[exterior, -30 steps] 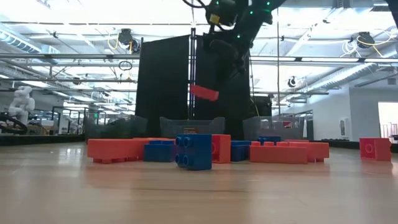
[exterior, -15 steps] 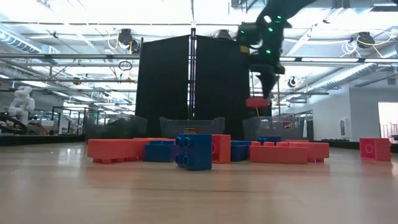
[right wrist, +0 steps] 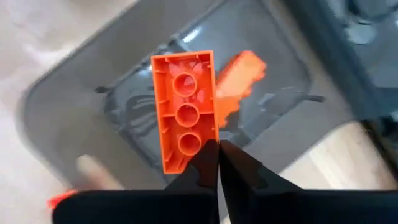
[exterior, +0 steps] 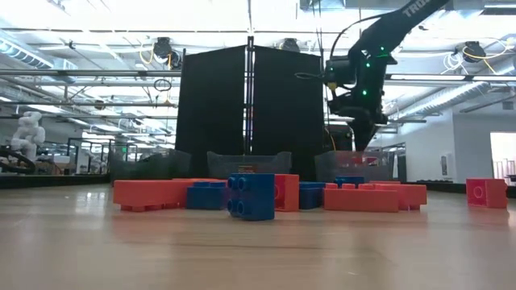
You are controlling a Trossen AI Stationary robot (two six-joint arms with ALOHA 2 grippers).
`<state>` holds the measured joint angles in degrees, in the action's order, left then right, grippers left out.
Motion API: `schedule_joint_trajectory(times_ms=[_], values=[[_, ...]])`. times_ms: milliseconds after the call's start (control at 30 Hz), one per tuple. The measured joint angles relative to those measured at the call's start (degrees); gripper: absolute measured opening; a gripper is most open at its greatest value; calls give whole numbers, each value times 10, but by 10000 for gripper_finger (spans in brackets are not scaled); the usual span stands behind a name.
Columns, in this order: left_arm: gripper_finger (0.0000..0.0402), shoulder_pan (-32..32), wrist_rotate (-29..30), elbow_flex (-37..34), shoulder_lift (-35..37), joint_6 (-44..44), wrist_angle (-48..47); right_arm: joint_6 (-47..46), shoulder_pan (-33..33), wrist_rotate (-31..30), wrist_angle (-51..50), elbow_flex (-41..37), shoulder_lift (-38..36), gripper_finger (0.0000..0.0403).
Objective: Sort blocks
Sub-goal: Put the orange game piece into the right black bin
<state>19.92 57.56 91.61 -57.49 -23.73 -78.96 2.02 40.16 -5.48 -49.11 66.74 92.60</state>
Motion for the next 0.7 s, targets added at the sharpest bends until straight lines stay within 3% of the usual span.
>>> schedule_joint_trajectory(times_ms=[433,633,700], values=[[0,0,4,0,0,0,0,11,0,35,-5,0,-39,88],[0,0,4,0,0,0,0,-12,-22,208,12,12,-128,124],[0,0,4,0,0,0,0,-18,-54,234,3,12,-162,130]])
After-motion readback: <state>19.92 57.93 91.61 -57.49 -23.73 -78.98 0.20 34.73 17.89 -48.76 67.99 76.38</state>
